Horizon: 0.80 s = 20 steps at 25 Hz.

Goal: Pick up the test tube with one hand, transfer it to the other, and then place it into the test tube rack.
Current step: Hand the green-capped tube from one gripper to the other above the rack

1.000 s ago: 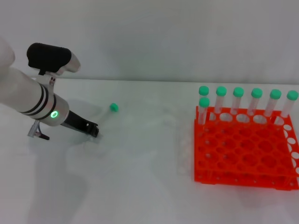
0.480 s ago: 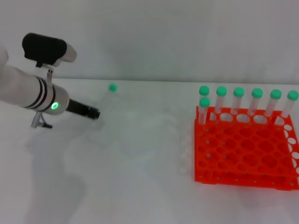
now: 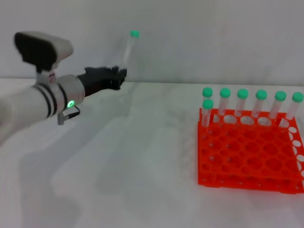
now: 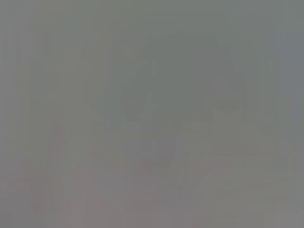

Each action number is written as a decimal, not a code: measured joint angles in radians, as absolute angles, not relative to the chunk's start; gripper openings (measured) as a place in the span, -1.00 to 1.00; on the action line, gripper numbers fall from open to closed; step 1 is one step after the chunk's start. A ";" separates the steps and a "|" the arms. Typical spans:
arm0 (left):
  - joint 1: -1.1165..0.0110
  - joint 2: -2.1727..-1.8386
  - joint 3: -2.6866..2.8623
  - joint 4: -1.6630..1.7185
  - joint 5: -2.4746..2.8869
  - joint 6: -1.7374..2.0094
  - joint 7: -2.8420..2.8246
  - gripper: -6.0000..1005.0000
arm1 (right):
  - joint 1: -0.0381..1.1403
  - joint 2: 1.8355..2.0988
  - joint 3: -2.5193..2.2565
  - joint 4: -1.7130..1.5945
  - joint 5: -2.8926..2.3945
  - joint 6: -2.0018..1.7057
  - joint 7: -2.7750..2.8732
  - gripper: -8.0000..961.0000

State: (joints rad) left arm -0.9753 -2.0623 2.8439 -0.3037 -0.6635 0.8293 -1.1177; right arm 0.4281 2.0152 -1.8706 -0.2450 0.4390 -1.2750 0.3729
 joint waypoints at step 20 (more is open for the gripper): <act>-0.741 -2.095 2.835 0.273 -1.084 1.282 -0.133 -0.53 | 0.551 1.784 -1.870 -0.242 -0.152 -1.603 1.065 0.81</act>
State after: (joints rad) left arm -0.7411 -2.0951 2.8346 0.2728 -1.0844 1.2825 -0.1331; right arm 0.5510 1.7839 -1.8697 -0.2422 -0.1521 -1.6028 1.0652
